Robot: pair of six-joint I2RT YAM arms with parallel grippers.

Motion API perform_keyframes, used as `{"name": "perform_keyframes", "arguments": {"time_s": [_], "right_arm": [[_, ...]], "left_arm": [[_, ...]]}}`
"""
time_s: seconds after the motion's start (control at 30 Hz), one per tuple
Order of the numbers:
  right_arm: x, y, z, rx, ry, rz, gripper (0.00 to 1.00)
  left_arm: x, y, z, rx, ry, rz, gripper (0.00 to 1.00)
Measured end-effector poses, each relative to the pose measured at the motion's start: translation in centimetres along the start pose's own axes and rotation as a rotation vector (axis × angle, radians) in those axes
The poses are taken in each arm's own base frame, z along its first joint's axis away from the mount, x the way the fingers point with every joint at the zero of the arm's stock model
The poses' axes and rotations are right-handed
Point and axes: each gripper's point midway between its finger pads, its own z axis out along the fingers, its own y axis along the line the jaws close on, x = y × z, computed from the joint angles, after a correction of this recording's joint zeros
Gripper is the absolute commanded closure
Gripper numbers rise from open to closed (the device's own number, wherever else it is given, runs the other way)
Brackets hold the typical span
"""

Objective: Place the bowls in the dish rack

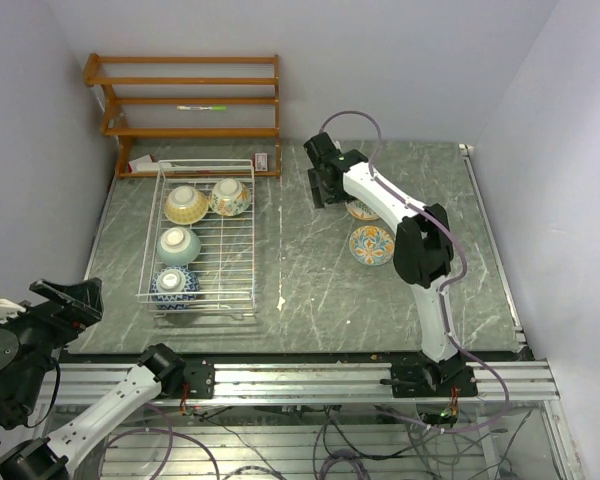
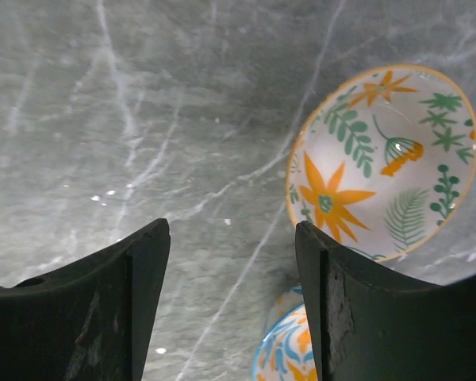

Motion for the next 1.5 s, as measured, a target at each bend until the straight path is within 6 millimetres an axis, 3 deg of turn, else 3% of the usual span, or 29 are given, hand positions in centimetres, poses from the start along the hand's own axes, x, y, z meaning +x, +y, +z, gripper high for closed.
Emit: {"name": "perform_keyframes", "arguments": {"time_s": [0.27,0.43,0.7,1.07,1.27,1.37,1.5], "right_arm": [[1.1,-3.1,1.1,0.136,0.023,-0.067,0.35],[2.0,-4.2,2.9,0.164,0.057,-0.081,0.38],[4.0,-4.6,5.0,0.183,0.088,-0.107,0.71],[3.8,-6.0,6.7,0.209,0.044,-0.116,0.92],[2.9,-5.5,4.3,0.127,-0.012,-0.101,0.96],[0.3,-4.6,1.2,0.04,-0.096,-0.06,0.96],[-4.2,-2.0,-5.0,-0.18,-0.242,0.021,0.95]], "left_arm": [[0.0,-0.1,0.0,0.004,0.001,-0.008,0.01],[0.2,-0.1,0.2,-0.002,0.006,-0.009,0.01],[0.5,-0.3,0.6,-0.012,0.014,0.0,0.01],[0.6,-0.4,0.6,-0.011,0.019,-0.016,0.01],[0.5,-0.5,0.5,-0.006,0.02,-0.026,0.01],[0.4,-0.5,0.4,-0.002,0.017,-0.031,0.01],[0.2,-0.5,0.3,0.002,0.014,-0.035,0.01]]}}
